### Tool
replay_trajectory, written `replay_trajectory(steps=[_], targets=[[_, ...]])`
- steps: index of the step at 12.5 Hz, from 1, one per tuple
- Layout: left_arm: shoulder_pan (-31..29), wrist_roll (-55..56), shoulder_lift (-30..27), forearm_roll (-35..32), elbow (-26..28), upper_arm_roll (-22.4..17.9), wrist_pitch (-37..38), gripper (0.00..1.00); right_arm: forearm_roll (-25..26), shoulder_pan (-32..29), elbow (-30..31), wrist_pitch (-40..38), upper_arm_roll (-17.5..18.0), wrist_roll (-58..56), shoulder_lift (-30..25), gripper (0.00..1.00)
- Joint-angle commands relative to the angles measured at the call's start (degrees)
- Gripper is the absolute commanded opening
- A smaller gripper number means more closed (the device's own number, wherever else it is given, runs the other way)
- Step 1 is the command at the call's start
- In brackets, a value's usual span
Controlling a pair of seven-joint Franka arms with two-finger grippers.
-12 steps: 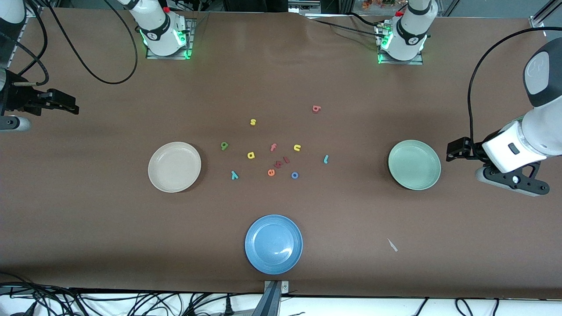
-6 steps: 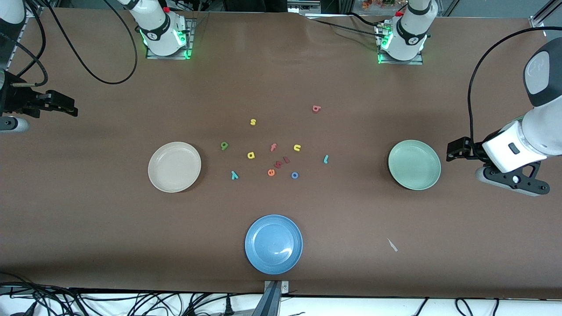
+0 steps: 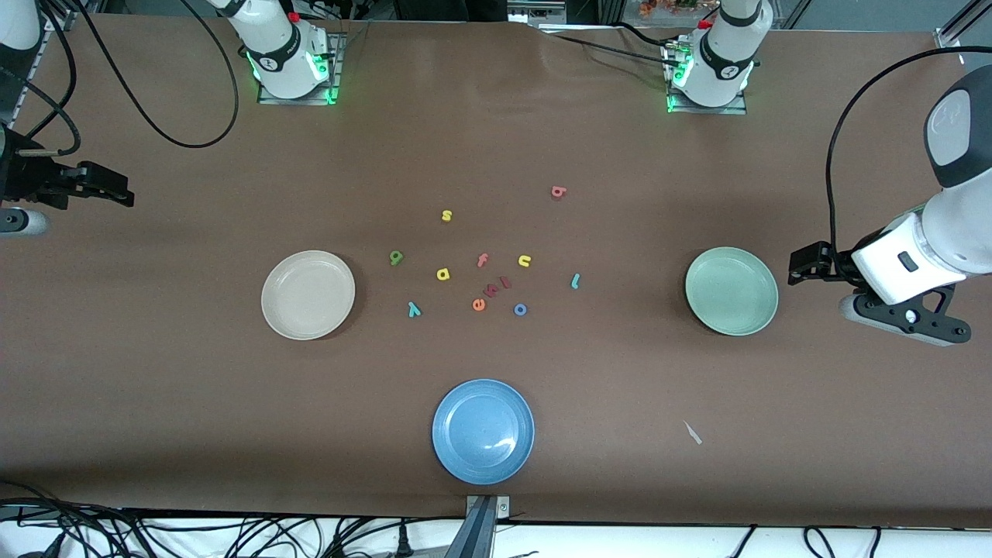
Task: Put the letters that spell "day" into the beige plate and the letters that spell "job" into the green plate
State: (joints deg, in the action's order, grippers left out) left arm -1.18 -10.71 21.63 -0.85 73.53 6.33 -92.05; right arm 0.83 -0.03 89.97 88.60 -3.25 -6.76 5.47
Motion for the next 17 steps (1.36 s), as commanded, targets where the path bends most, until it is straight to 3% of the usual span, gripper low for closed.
replay_trajectory(steps=[1,17], targets=[[0.04,-1.16,-0.71,-1.79,-0.23,0.26,1.08,1.0,-1.61,-0.15,1.35,1.04,-0.18,-0.97,-1.69,1.0],[0.04,-1.16,-0.71,-1.79,-0.23,0.26,1.69,1.0,-1.88,-0.06,2.49,2.71,0.35,-0.97,-2.66,1.0]])
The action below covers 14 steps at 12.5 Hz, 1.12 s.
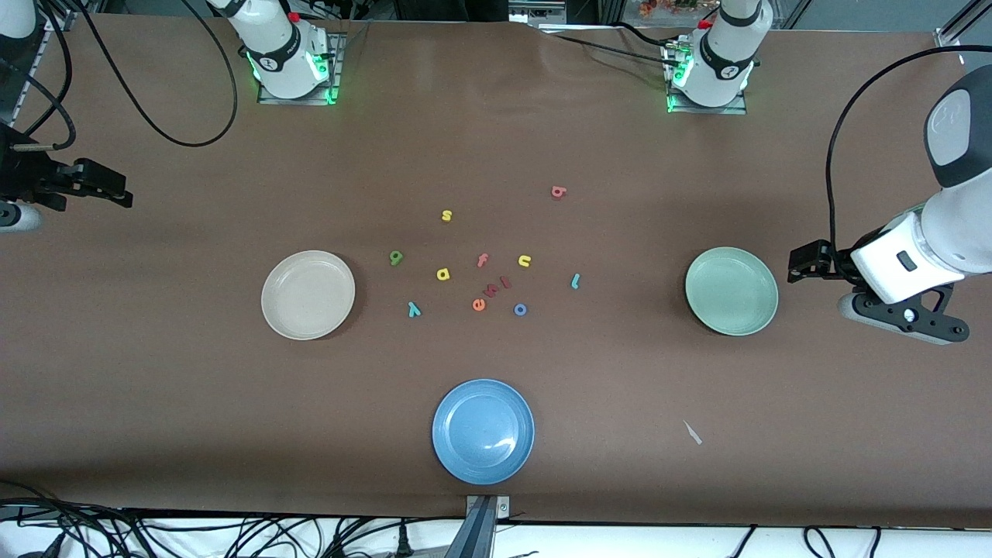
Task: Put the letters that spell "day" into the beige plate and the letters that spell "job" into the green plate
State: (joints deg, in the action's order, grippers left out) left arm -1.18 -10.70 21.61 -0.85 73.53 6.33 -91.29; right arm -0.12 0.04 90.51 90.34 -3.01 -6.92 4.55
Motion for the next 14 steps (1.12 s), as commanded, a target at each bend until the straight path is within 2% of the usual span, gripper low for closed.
replay_trajectory(steps=[1,14], targets=[[0.04,-1.16,-0.7,-1.79,-0.23,0.26,1.03,1.0,-1.2,-0.13,2.04,1.06,0.11,-0.9,-1.74,1.0],[0.04,-1.07,-0.61,-1.79,-0.23,0.26,1.03,1.0,-1.9,-0.13,4.23,3.09,0.11,-0.72,-2.27,1.0]])
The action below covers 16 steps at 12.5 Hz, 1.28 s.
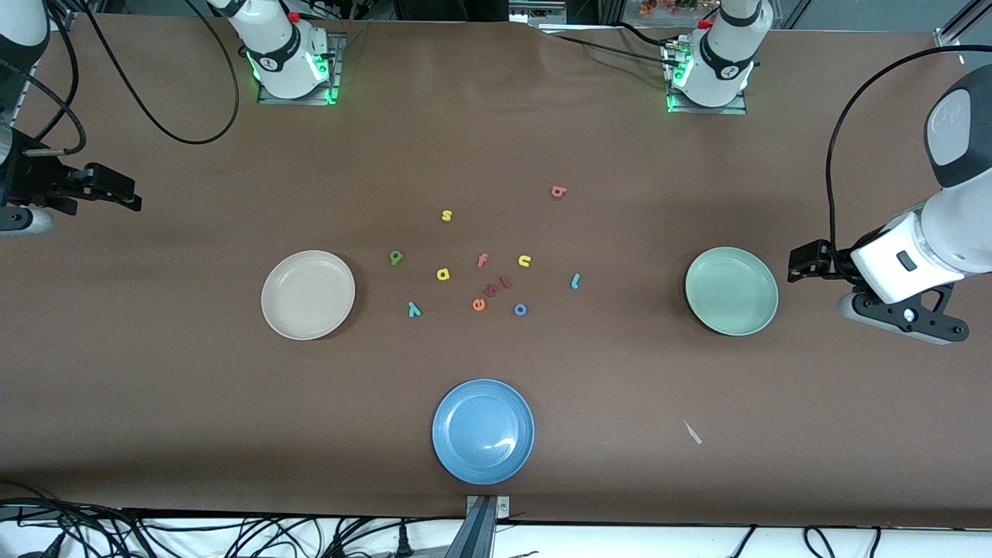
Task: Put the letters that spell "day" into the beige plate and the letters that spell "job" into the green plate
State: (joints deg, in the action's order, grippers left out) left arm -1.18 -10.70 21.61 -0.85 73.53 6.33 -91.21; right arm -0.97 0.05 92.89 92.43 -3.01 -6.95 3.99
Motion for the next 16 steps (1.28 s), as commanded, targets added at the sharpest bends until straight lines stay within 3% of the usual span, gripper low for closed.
replay_trajectory(steps=[1,16], targets=[[0.04,-1.16,-0.69,-1.79,-0.23,0.26,0.94,1.0,-1.93,-0.13,1.95,1.0,0.11,-0.79,-1.71,1.0],[0.13,0.41,-0.6,-1.09,-0.23,0.17,0.86,1.0,-2.64,-0.13,2.21,2.23,0.19,-0.35,-1.44,1.0]])
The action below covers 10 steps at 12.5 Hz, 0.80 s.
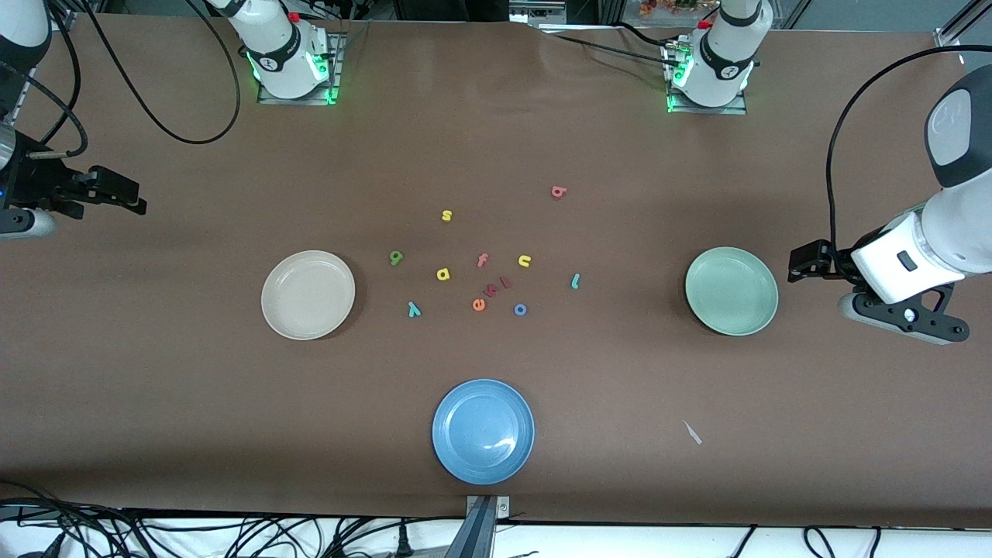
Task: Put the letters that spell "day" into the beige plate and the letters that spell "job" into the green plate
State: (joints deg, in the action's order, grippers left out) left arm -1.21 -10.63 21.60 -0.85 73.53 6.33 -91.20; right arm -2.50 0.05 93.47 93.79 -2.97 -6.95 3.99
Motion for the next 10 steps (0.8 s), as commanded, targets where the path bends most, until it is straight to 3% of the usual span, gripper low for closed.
replay_trajectory(steps=[1,7,10], targets=[[0.16,2.35,-0.69,-1.09,-0.23,0.61,0.94,1.0,-1.11,-0.14,1.63,1.22,0.24,-0.17,-1.36,1.0],[-0.19,13.7,-1.73,-0.21,0.03,10.18,1.02,1.0,-1.9,0.74,1.54,1.31,0.68,0.27,-0.92,1.0],[0.16,21.33,-2.27,4.09,4.49,15.35,2.52,1.0,-1.9,1.79,1.1,1.66,0.77,2.19,-0.39,1.0]])
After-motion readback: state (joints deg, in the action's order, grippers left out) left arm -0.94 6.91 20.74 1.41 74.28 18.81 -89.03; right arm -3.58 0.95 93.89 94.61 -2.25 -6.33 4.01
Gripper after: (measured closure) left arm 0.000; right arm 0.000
